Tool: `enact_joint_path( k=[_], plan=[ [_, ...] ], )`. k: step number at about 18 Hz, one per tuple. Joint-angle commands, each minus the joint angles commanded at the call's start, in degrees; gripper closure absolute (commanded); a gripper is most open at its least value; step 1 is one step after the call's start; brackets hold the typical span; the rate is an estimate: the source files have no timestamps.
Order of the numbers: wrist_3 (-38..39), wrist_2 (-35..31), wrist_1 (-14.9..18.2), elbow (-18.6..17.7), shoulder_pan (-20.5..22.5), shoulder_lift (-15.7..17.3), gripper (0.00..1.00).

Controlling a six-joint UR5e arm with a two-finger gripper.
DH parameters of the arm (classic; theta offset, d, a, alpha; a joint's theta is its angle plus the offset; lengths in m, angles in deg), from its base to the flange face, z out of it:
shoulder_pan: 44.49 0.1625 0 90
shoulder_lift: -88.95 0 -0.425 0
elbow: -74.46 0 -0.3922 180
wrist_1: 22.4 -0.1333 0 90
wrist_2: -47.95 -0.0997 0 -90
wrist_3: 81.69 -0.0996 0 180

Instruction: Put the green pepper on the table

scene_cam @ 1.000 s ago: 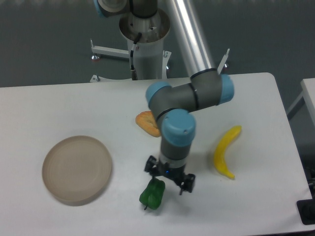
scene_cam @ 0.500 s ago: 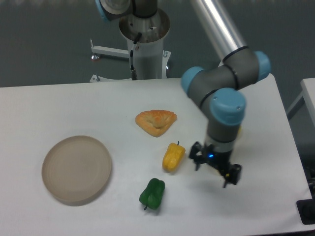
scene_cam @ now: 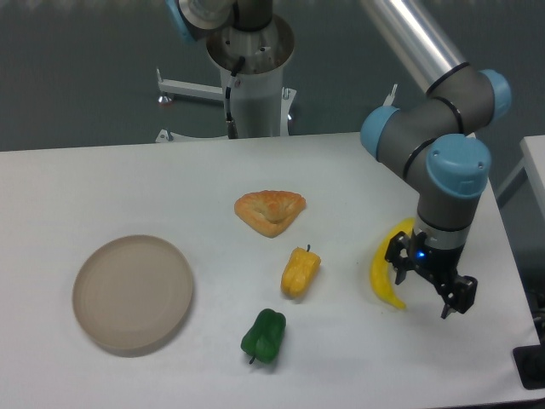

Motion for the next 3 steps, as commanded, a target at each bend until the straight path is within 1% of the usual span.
enact_joint_path(
  k=[3],
  plan=[
    [0.09,-0.17,0.00,-0.17,0.00,0.00,0.00]
  ],
)
